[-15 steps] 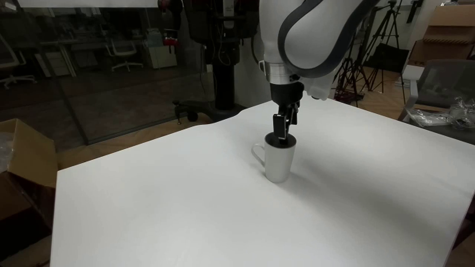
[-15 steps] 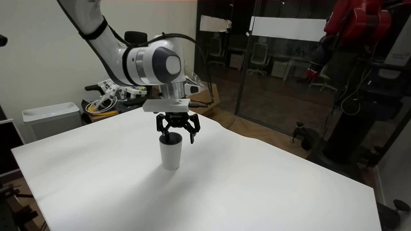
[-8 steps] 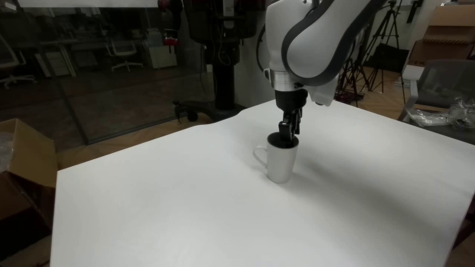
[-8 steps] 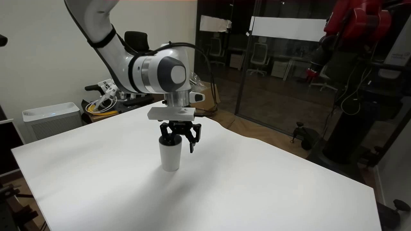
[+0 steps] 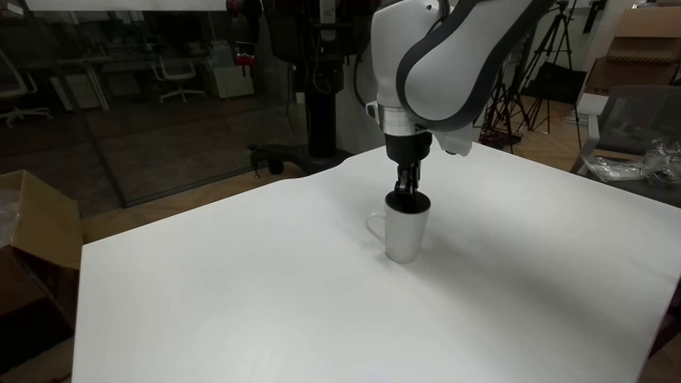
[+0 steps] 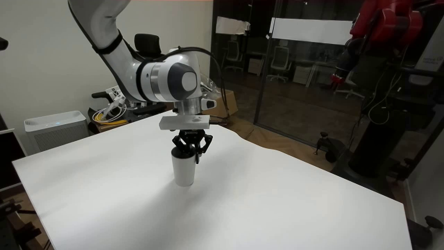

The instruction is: Move the mug to the right side of the table

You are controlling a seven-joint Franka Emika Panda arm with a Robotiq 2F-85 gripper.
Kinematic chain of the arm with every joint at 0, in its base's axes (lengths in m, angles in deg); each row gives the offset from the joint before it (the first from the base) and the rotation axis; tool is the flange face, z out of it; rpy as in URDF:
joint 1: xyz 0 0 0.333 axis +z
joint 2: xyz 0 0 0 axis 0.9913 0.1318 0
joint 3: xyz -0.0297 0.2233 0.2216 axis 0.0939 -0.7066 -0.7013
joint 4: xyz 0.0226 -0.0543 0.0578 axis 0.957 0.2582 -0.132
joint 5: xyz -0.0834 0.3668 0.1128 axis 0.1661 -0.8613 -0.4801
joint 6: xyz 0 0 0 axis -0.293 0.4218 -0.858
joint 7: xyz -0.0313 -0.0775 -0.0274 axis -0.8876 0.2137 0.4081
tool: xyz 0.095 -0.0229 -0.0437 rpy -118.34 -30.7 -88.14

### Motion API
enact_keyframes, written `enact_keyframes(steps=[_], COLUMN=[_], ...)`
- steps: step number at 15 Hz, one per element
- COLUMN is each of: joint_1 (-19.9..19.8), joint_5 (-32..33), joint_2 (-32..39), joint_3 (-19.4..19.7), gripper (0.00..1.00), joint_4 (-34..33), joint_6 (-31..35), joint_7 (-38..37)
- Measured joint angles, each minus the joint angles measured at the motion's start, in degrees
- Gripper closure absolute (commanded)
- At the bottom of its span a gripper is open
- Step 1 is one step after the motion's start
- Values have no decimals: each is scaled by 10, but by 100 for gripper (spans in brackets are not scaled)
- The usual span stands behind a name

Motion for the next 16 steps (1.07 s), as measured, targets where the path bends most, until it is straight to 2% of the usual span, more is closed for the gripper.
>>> enact_keyframes(steps=[2, 13, 14, 16], joint_1=[1, 2, 2, 2], joint_5=[0, 9, 10, 10], joint_2=[0, 2, 2, 2], joint_3=[-2, -5, -5, -5], gripper=[97, 97, 88, 88], joint_4=[-3, -7, -7, -7], joint_6=[0, 0, 0, 0], joint_7=[13, 38, 38, 39])
